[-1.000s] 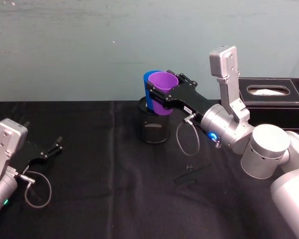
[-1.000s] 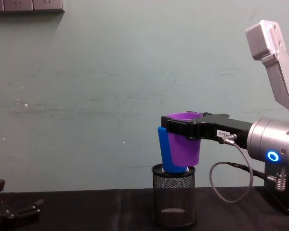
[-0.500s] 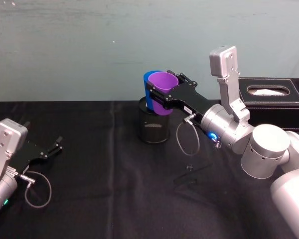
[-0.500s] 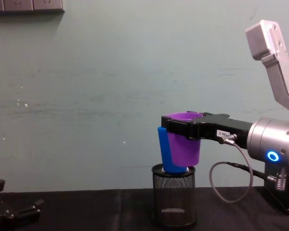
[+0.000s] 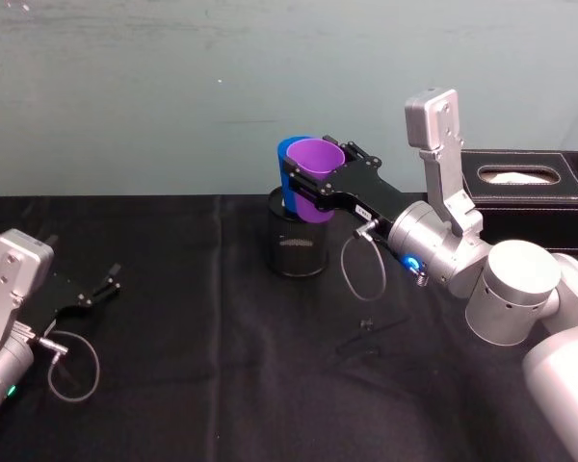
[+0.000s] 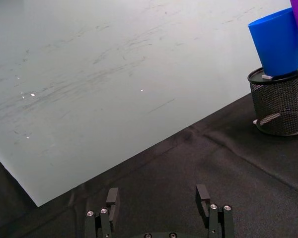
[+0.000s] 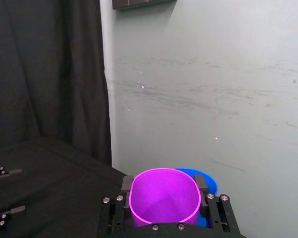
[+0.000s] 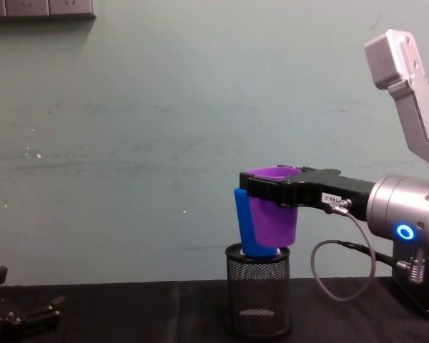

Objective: Pick up one cup with a gripper and tap it against the other cup.

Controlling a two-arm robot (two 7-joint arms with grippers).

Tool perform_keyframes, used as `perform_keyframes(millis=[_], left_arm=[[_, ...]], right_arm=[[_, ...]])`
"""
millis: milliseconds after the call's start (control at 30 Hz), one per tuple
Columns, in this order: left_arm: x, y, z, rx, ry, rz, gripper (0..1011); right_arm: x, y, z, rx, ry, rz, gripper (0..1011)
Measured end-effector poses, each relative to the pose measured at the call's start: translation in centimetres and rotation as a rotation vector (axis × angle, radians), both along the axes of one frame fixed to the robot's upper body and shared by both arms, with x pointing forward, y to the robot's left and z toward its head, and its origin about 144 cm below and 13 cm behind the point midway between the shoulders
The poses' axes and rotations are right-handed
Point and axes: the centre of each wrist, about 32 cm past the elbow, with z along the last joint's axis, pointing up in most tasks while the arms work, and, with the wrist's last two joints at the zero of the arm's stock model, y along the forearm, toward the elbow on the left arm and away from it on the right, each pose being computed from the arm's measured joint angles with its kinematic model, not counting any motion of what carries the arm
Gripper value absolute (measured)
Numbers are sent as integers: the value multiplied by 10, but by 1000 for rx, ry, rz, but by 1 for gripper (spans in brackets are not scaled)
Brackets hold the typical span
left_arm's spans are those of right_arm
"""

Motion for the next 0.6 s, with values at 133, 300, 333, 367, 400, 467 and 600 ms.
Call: perform_keyframes(millis=[133, 300, 333, 367, 400, 467, 600], left_arm=[[0, 0, 0, 0, 0, 0, 1000], [0, 0, 0, 0, 0, 0, 1000], [0, 0, 0, 0, 0, 0, 1000], [0, 0, 0, 0, 0, 0, 1000], [0, 0, 0, 0, 0, 0, 1000], [0, 0, 0, 0, 0, 0, 1000], [0, 0, 0, 0, 0, 0, 1000]], right_arm=[[0, 0, 0, 0, 0, 0, 744], [0, 0, 0, 0, 0, 0, 744], [0, 0, 0, 0, 0, 0, 744], [0, 0, 0, 0, 0, 0, 744], [0, 0, 0, 0, 0, 0, 744], [0, 0, 0, 0, 0, 0, 744], [0, 0, 0, 0, 0, 0, 744]])
